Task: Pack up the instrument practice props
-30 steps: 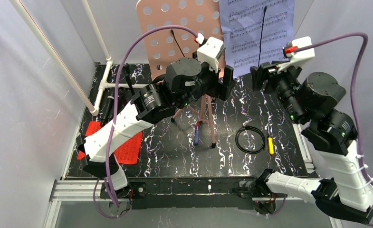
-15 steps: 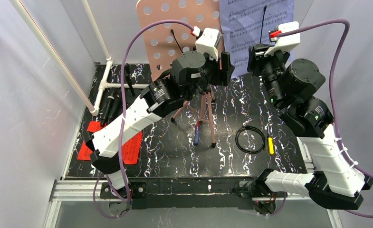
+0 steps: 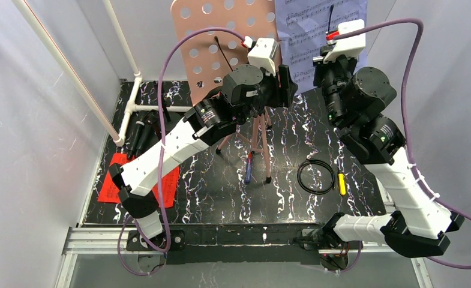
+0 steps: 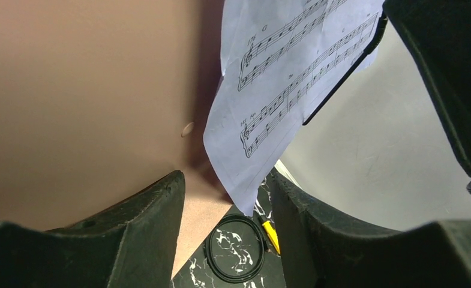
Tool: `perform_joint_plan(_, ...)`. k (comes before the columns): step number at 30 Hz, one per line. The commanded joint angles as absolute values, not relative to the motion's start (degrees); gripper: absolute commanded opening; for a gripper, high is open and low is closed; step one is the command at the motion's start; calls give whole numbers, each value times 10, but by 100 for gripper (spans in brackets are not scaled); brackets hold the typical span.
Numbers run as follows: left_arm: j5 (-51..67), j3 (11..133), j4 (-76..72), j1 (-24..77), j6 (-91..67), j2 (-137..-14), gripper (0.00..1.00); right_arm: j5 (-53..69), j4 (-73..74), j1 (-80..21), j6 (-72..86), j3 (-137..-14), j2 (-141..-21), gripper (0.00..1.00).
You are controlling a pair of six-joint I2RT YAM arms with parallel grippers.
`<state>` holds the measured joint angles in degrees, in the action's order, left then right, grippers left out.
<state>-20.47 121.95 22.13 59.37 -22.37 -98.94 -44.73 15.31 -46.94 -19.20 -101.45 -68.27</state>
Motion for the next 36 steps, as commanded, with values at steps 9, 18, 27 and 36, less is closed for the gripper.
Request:
perform_joint_plan(9,-196,1187,143,576,-257,-982,46,-441,110,-470,-199,-1011,-670,1)
perform_joint_plan(18,-179,1164,88,575,-261,-979,23,-436,113,-470,-194,-1001,-657,1)
perform_joint_plan(27,-165,1130,65,575,-238,-946,0,-452,98,-470,-202,-983,-642,1)
perform_joint_plan(36,-183,1116,102,575,-193,-894,0,-452,81,-470,-204,-970,-629,1)
